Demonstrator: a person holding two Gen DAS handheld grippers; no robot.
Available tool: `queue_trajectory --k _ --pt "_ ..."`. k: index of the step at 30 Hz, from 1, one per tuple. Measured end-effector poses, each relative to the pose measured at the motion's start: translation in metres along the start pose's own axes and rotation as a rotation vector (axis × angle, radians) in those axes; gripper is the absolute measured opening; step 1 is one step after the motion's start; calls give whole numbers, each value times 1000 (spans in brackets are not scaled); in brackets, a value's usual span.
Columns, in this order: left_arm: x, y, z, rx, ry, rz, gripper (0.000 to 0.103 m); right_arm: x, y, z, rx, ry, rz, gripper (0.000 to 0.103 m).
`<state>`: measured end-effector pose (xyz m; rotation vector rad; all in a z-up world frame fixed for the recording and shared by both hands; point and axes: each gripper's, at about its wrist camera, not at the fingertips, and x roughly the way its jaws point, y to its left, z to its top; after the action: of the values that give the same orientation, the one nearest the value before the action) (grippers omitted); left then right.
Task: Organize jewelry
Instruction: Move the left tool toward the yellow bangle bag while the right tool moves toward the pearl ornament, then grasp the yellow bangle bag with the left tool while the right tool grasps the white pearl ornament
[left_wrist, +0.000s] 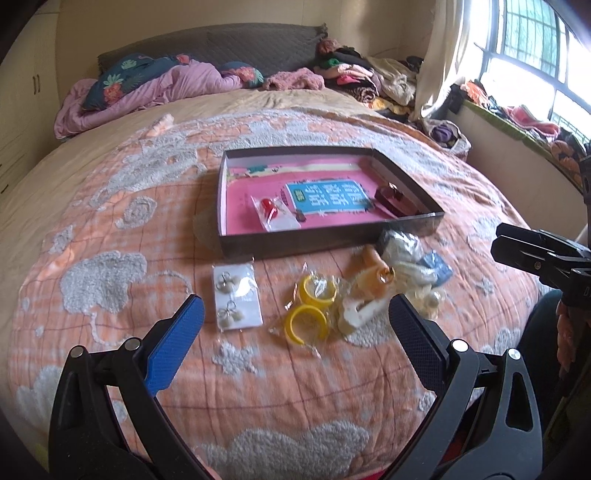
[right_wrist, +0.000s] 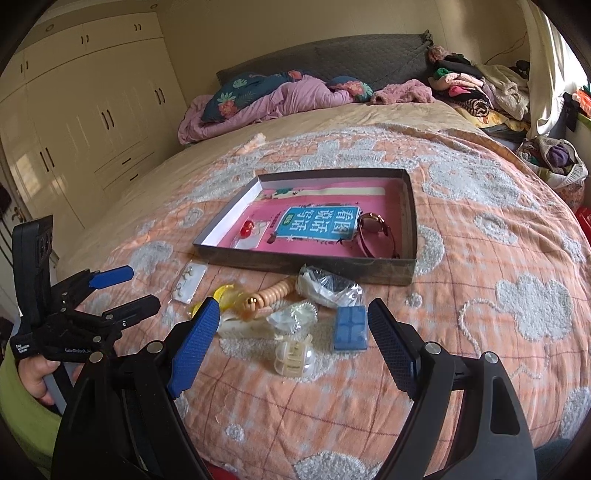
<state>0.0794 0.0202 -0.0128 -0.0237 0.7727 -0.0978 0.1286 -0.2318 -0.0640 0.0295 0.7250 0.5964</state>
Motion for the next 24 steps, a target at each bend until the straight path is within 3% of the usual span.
queue_trajectory --k 8,15,19,24 --pt "11 -8 -15 47 58 -26 89 10 4 -10 -2 43 26 81" --pt "30 -7 -27 52 134 -46 67 19 3 -16 5 70 36 81" --pt "45 -6 -32 57 191 -64 44 24 2 -18 5 85 41 80" --pt "58 -11 -34 90 226 -58 44 35 0 -23 12 121 52 73"
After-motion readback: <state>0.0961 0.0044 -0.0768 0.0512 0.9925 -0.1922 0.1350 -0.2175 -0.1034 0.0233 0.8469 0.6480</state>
